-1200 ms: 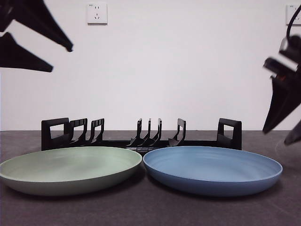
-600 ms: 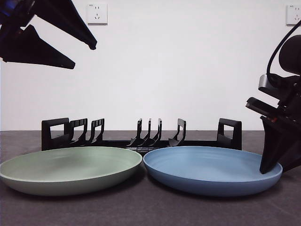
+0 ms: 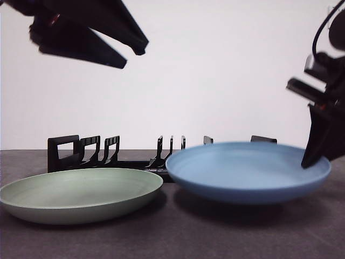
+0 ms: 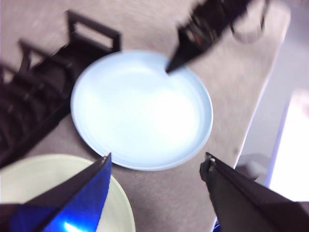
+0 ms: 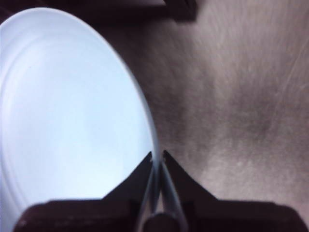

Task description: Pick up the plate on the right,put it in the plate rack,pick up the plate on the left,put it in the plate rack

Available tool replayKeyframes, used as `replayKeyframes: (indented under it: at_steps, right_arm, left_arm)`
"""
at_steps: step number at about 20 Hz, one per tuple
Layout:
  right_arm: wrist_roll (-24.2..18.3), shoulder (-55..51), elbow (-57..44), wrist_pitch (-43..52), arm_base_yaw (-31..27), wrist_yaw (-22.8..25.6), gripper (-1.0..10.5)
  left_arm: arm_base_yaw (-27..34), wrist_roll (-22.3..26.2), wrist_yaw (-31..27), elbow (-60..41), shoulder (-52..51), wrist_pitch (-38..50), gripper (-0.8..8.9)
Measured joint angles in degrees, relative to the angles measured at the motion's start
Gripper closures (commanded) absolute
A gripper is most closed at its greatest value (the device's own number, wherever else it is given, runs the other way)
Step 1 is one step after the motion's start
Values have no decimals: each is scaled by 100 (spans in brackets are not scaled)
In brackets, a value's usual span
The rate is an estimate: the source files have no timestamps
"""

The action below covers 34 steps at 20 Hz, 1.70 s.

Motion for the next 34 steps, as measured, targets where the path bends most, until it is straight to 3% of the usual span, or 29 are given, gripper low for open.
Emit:
replayKeyframes:
  at_steps: [6,9,24,30,34]
  right_arm:
    - [15,-149,885,-1565,66,-7,962]
    - [-15,-149,1252,-1915,205,-24,962]
    - [-59,-149,1569,-2291,522,-302,962]
    - [-101,-149,1569,-2299,527,-297,962]
    - [-160,-149,1569,-2304,527,-315,961]
  left_arm:
    - [-1353,2212,-1580,682,170,-807,499]
    - [-1609,2887,-1926,905,542,-1056,499]
    - [-1845,3456,-2251,955,2074,-1038,518]
    - [-1845,3510,-2361,955,2256,-881,827]
    - [-1847,3663,-2352,966,2258,-824,827]
